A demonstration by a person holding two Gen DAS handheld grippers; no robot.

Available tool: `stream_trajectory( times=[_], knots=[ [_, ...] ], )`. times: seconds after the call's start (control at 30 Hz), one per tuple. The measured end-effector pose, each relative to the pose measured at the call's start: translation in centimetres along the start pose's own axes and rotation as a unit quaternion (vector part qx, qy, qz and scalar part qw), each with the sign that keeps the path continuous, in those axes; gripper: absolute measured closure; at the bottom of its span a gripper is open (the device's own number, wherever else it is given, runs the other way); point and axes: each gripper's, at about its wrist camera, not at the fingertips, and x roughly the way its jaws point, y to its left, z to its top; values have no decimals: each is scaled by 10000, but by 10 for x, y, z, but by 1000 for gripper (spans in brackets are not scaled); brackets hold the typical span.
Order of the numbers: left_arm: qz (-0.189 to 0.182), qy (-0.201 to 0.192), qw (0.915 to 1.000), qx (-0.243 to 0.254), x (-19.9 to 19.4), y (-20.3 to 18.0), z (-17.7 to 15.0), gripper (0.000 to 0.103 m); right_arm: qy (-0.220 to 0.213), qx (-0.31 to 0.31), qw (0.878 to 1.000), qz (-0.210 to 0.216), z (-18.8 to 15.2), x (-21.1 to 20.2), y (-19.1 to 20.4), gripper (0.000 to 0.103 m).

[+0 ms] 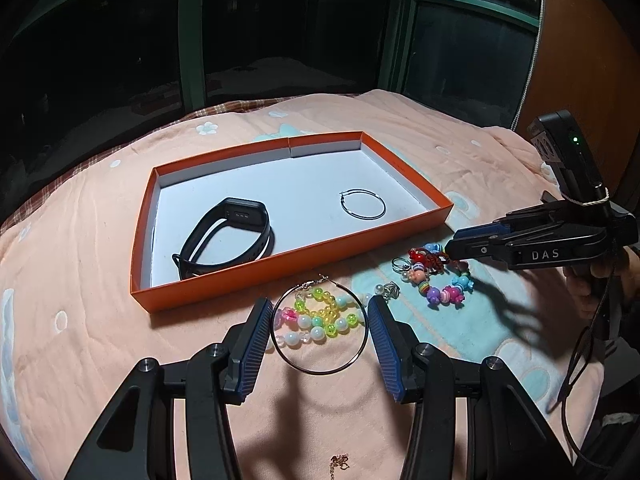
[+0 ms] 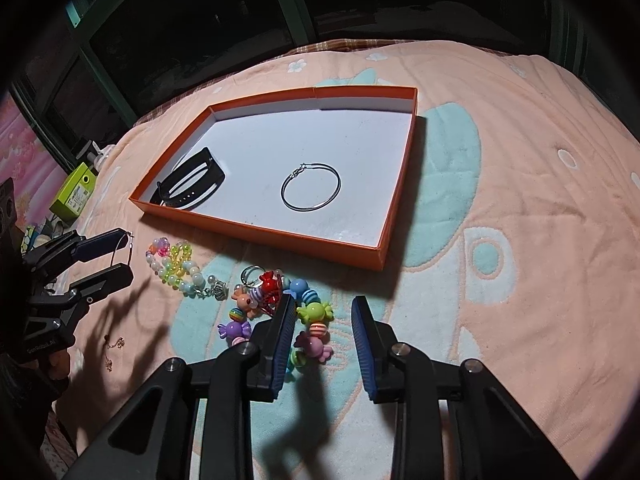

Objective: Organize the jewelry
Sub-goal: 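Grasp the candy-bead bracelet with the right gripper, then carry the bracelet over the tray with the right gripper while the left grasps the large silver hoop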

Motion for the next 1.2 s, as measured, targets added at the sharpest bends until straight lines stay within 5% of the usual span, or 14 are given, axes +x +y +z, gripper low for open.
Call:
stream_trajectory(
  times=[0.47,1.0,1.13,1.2],
  knots=[
    [90,-24,9999,-106,-2,6,-2,50,-78,-386,9991,-161,-1,5,13,80],
    [264,-371,9988,-199,-37,12,1,50,-826,-540,9935,564,19,-66,46,80],
    [256,-437,9985,-223,-42,12,3,50,-648,-387,9920,1013,16,-67,51,80],
    [254,-447,9984,-239,-42,12,3,50,-670,-545,9924,881,13,-66,57,80]
  ],
)
